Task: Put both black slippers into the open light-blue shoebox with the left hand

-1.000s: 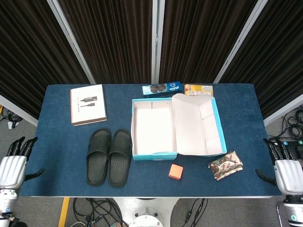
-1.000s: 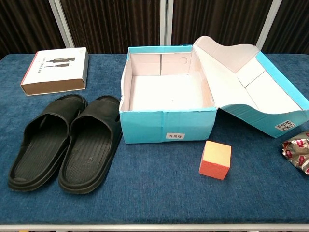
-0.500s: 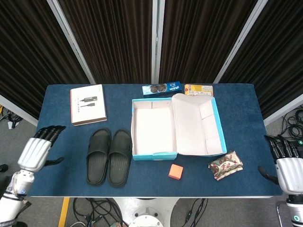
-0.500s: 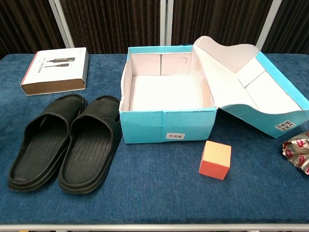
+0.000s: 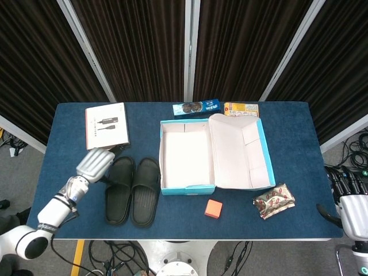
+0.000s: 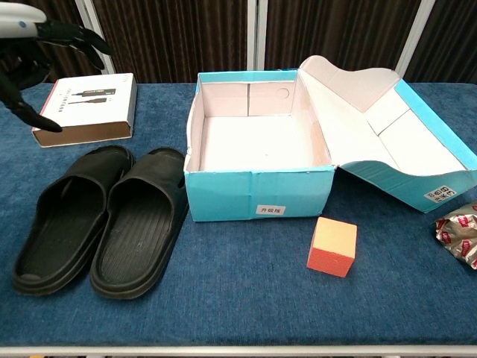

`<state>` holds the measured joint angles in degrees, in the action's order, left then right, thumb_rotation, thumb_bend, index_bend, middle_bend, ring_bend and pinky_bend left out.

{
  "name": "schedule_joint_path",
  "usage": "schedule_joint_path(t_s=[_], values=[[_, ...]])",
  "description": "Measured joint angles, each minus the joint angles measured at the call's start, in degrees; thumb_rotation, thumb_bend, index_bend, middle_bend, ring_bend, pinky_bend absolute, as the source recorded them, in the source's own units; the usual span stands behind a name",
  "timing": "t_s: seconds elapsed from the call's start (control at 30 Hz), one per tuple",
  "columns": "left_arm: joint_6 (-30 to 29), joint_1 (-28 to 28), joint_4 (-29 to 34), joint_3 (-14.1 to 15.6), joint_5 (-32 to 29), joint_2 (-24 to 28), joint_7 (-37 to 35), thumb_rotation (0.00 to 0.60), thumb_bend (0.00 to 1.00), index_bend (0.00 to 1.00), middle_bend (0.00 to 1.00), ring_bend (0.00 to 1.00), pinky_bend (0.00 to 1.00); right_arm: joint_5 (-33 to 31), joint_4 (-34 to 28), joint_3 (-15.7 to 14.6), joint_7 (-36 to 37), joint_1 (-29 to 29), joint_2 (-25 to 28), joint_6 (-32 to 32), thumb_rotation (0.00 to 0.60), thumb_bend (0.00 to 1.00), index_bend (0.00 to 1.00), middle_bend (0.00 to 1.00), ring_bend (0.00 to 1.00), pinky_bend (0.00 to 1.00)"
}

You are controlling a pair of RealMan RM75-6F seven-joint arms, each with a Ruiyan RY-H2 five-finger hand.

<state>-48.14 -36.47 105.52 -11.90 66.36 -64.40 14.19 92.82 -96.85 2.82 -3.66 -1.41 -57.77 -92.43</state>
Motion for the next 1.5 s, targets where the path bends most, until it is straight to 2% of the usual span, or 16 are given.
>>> schedule_joint_path(t_s=[0.27,0.53,0.83,1.03,1.5], values=[[2.8,-8.7,1.4,1.2,-17.9,-4.0,10.9,0.6,0.0,0.09,0.15,0.76,0.76,-0.5,1.7,-0.1,2.0,-0.1,-0.2,0.9,0.6,0.09,0.05,0.14,0.04,0.13],[-0.4,-17.3,1.2,4.7,-34.2,-9.2,21.6,0.6,0.0,0.08,0.14,0.77,0.78,-1.2,3.0,-0.2,3.6,-0.2,-0.3,1.7,0.6,0.09,0.05,0.14,0.04,0.13],[-3.4,-26.4,-1.5,6.0,-51.2,-13.8,28.7,0.6,0.0,0.07,0.12,0.77,0.78,-1.3,2.9,-0.1,3.5,-0.3,-0.3,2.0,0.6,0.09,0.05,0.14,0.04,0.13],[-3.8,-30.7,-5.6,7.0,-58.8,-16.3,31.6,0.6,0.0,0.07,0.12,0.77,0.78,-1.5,2.7,-0.1,3.6,-0.1,0.0,1.8,0.6,0.09,0.05,0.14,0.04,0.13],[-3.1,-36.3,-8.9,9.0,-68.8,-18.9,35.7,0.6,0.0,0.09,0.14,0.79,0.78,-2.1,3.2,0.0,4.2,-0.1,0.1,2.2,0.6,0.09,0.05,0.14,0.04,0.13]])
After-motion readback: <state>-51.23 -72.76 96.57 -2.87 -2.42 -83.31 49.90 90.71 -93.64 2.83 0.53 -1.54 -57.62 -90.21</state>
